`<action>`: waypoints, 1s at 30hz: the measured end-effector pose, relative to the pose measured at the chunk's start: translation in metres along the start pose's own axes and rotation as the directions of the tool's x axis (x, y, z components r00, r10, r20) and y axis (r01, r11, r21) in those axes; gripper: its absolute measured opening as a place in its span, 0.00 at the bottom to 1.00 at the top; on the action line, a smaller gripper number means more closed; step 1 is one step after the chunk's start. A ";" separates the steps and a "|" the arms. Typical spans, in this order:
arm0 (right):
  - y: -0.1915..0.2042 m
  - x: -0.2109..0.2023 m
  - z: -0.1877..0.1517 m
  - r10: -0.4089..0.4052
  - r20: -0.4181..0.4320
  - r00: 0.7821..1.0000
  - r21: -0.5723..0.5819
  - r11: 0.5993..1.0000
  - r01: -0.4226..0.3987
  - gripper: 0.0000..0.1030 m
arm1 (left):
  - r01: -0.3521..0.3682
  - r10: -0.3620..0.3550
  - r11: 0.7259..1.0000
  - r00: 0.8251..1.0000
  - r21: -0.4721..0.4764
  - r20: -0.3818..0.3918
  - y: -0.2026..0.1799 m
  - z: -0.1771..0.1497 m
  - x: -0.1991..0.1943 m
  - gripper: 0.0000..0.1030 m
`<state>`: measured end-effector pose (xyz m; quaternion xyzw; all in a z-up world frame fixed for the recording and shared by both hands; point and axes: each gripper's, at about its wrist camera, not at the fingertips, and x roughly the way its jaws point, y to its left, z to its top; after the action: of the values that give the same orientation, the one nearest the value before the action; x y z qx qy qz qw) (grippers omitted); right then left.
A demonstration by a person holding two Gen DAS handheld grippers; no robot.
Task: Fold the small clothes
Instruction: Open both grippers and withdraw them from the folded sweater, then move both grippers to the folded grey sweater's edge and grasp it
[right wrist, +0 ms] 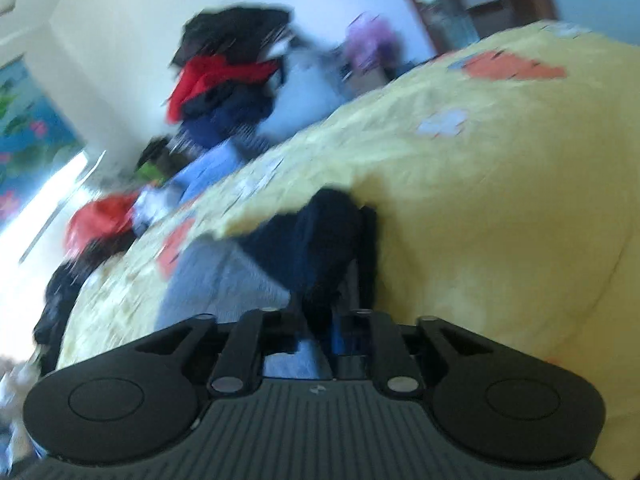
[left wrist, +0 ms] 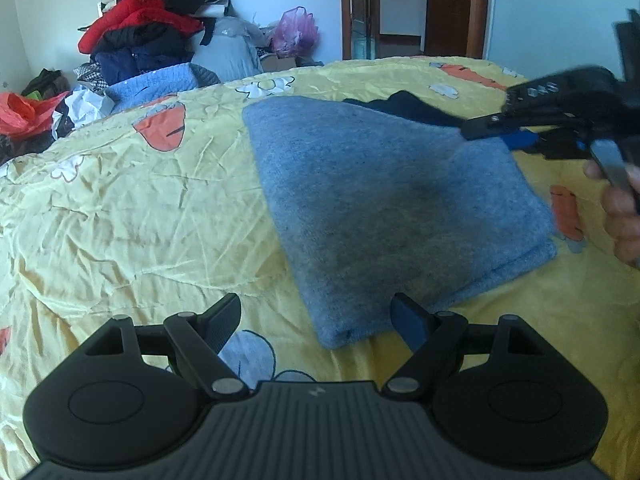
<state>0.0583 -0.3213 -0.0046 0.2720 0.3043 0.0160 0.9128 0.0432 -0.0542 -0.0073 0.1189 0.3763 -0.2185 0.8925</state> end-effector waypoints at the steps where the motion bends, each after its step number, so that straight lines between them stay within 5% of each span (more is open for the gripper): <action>1: 0.001 -0.009 -0.003 -0.015 0.017 1.000 -0.024 1.000 0.016 0.45 | 0.004 -0.004 1.000 1.000 -0.001 0.004 0.001 -0.001 -0.002 0.80; 3: 0.004 -0.026 -0.012 -0.039 0.029 0.999 -0.058 0.997 0.040 0.48 | -0.005 0.005 1.000 1.000 -0.008 -0.003 0.003 -0.004 -0.002 0.80; 6: 0.003 -0.036 -0.030 -0.004 -0.062 0.998 -0.084 0.996 -0.002 0.48 | 0.009 -0.009 0.998 1.000 -0.055 -0.007 0.010 -0.004 -0.003 0.80; 8: 0.006 -0.035 -0.042 -0.062 -0.091 0.994 -0.142 0.989 0.048 0.47 | 0.027 -0.027 0.994 1.000 -0.104 -0.001 0.014 0.000 -0.005 0.80; 10: 0.005 -0.033 -0.051 -0.121 -0.103 0.987 -0.165 0.981 0.103 0.22 | 0.031 -0.033 0.989 0.999 -0.146 -0.010 0.016 0.004 -0.004 0.80; 16: -0.005 -0.058 -0.060 -0.005 -0.096 0.995 -0.047 0.999 0.000 0.14 | 0.047 -0.048 0.980 0.999 -0.196 0.001 0.019 0.005 -0.017 0.80; 20: 0.001 -0.050 -0.063 -0.092 -0.115 0.989 -0.126 0.989 0.078 0.13 | 0.010 -0.014 0.980 1.000 -0.201 -0.020 0.020 0.009 -0.013 0.80; 23: 0.004 -0.048 -0.060 -0.096 -0.104 0.990 -0.121 0.989 0.083 0.23 | 0.028 -0.033 0.976 0.999 -0.218 -0.017 0.021 0.013 -0.011 0.80; 25: 0.007 -0.055 -0.057 -0.104 -0.060 0.993 -0.132 0.987 0.096 0.53 | 0.049 -0.054 0.967 0.998 -0.251 -0.013 0.024 0.015 -0.009 0.80; 26: 0.008 -0.057 -0.055 -0.093 -0.049 0.994 -0.137 0.987 0.086 0.60 | 0.071 -0.077 0.959 0.997 -0.275 -0.013 0.026 0.016 -0.005 0.80; 30: 0.004 -0.042 -0.056 -0.118 -0.094 0.989 -0.148 0.984 0.103 0.62 | 0.171 -0.200 0.888 0.980 -0.428 -0.024 0.044 0.013 0.018 0.80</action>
<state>-0.0071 -0.2990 -0.0169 0.1873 0.3634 0.0011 0.9126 0.0831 -0.0258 -0.0093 -0.1067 0.4540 -0.2118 0.8589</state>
